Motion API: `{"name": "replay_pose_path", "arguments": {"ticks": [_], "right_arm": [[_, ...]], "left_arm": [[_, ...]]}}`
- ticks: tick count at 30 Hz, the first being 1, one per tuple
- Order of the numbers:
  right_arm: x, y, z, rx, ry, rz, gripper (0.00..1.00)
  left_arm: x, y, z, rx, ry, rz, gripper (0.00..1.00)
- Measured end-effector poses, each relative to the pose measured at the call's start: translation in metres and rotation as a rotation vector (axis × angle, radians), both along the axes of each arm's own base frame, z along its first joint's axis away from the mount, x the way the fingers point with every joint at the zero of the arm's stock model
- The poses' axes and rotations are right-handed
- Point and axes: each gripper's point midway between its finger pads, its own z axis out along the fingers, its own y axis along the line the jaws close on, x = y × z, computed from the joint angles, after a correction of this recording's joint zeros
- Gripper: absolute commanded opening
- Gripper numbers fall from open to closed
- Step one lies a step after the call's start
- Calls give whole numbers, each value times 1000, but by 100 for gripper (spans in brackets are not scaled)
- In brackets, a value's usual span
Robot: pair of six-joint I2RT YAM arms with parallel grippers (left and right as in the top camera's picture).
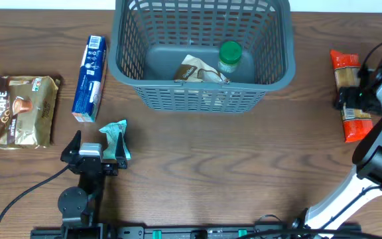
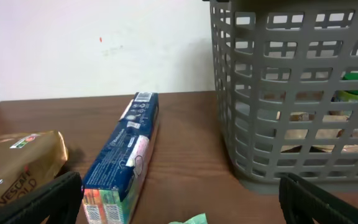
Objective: Pack container
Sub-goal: 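Move right gripper toward the orange pasta package, then close right gripper on the orange pasta package and lift it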
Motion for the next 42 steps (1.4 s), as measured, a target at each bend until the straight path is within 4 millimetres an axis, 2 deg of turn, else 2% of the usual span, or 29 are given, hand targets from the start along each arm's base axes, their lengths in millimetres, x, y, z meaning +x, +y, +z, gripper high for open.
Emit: {"name": "replay_pose_path", "arguments": {"ticks": [4, 18, 30, 36, 42], "right_arm": [[8, 0, -1, -16, -71, 10, 99], [11, 3, -3, 21, -143, -70, 99], [-17, 0, -8, 71, -75, -205, 94], [-22, 5, -10, 128, -72, -233, 96], [-19, 17, -11, 154, -66, -228, 99]], "left_arm": [[0, 0, 0, 0, 0, 0, 99], [0, 0, 0, 0, 0, 0, 99], [0, 0, 0, 0, 0, 0, 99], [0, 0, 0, 0, 0, 0, 98], [0, 0, 0, 0, 0, 0, 99]]}}
